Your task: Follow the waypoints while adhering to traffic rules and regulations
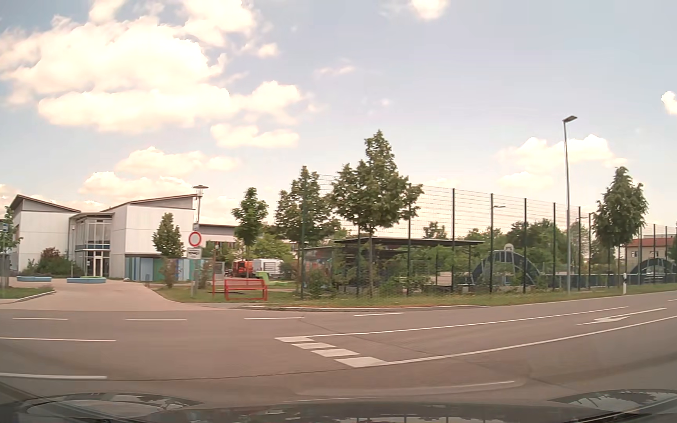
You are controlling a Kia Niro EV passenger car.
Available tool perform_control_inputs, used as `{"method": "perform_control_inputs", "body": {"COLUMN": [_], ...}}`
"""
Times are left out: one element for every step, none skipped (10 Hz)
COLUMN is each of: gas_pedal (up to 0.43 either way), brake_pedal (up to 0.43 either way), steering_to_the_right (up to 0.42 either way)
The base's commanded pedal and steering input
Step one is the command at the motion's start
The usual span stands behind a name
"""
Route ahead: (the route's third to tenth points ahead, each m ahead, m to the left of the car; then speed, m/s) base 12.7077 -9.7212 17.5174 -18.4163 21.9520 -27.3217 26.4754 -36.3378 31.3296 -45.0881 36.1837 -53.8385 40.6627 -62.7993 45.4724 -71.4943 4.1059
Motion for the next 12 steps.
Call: {"method": "perform_control_inputs", "body": {"gas_pedal": [0.28,0.28,0.28,0.28,0.28,0.28,0.28,0.28,0.28,0.28,0.287,0.287], "brake_pedal": [0.012,0.012,0.012,0.012,0.012,0.012,0.012,0.012,0.012,0.012,0.012,0.012], "steering_to_the_right": [0.53,0.53,0.53,0.53,0.53,0.53,0.528,0.518,0.499,0.474,0.445,0.416]}}
